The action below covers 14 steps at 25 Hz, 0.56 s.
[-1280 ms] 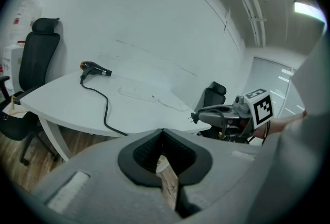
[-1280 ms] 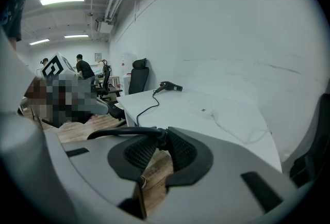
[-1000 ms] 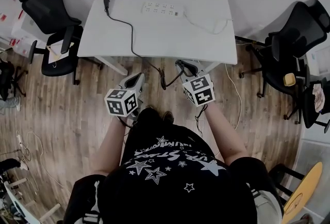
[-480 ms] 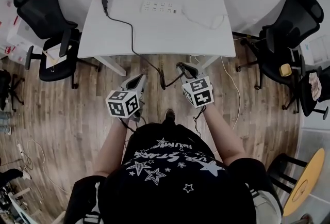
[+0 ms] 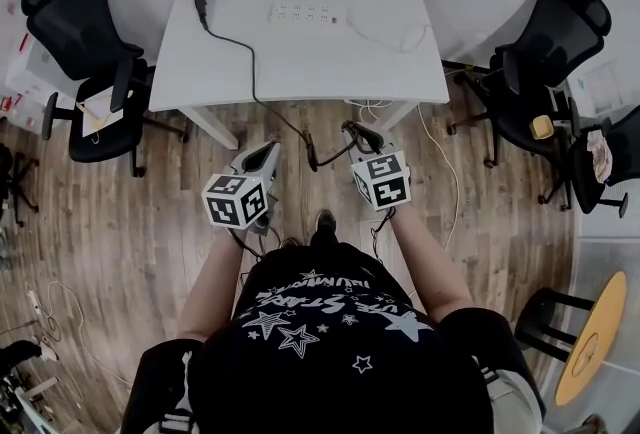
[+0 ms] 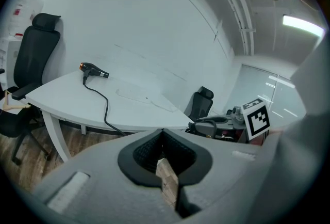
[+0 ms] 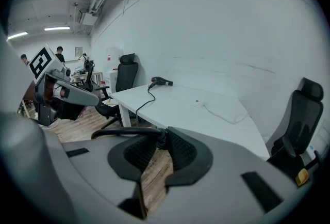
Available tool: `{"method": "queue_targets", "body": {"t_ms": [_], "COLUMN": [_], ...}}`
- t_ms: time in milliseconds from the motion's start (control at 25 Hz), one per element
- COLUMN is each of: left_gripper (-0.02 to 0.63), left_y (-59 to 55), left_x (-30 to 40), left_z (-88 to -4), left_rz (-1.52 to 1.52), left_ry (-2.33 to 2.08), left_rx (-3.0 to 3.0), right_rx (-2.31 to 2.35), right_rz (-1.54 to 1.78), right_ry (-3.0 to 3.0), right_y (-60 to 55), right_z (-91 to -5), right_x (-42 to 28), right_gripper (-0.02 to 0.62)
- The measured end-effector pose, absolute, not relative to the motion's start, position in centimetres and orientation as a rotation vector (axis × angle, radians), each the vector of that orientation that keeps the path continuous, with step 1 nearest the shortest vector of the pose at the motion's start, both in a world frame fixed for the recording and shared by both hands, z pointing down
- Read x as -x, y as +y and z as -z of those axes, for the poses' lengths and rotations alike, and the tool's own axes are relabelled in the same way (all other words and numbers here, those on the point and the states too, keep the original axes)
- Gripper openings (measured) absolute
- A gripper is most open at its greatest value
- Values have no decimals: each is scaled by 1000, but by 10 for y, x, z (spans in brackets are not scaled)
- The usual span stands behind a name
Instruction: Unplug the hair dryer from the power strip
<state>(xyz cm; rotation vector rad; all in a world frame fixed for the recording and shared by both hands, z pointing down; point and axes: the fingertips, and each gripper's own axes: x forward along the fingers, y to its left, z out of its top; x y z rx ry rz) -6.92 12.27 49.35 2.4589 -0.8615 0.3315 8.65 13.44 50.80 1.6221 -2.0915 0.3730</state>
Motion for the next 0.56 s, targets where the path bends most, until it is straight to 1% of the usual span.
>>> {"method": "queue_targets", "body": {"t_ms": [560], "left_gripper": [8], "left_y": [138], "left_x": [90], "left_z": [-490], "left_rz": [-300], "left_ry": [-837], "left_rx": [-2454], "right_rx": [-1655], "right_rz": [-346], "right_ry": [-2077], "right_y": [144], "right_z": [-498], "right_x": [-67], "right_gripper": [74]}}
